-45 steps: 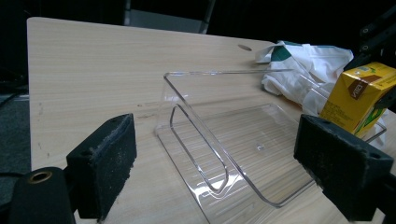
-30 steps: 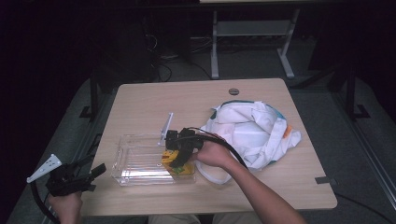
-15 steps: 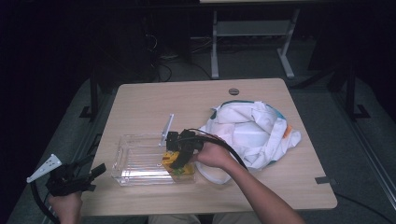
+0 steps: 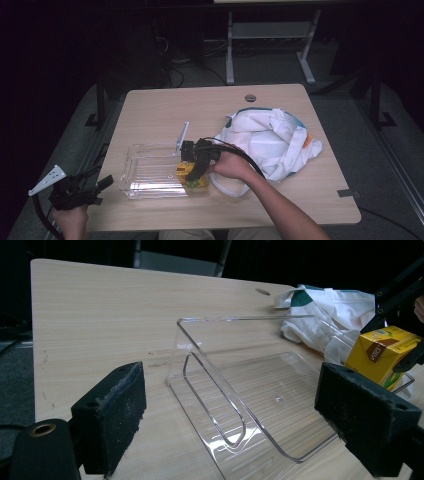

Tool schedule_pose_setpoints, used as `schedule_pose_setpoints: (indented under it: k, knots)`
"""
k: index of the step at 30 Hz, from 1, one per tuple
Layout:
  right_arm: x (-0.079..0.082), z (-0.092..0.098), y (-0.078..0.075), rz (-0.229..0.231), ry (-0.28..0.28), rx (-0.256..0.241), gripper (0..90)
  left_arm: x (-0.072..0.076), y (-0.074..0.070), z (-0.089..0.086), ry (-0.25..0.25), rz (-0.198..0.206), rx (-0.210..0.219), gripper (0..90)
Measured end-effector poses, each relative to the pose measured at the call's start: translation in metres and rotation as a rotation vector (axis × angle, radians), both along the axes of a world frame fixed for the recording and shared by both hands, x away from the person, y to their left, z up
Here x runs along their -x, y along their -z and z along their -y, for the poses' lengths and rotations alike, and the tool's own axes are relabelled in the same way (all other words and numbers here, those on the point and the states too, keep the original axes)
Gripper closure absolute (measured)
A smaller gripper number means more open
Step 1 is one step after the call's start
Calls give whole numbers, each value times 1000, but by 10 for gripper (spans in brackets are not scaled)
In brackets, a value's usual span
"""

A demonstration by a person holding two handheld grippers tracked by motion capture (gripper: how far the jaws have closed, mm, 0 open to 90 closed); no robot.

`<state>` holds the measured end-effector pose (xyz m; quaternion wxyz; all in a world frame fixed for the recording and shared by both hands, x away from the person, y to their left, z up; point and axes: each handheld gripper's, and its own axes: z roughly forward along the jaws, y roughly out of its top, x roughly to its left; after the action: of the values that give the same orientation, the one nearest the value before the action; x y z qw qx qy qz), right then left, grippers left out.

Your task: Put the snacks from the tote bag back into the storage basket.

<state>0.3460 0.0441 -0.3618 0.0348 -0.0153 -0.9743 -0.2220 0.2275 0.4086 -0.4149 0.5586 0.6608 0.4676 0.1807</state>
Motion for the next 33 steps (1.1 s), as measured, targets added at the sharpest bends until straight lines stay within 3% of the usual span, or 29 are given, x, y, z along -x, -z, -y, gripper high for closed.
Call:
schedule_pose_setpoints:
  k: [33]
  knots:
    - [-1, 14, 4, -32, 15, 7, 486, 0, 0, 1, 1, -4, -7, 127]
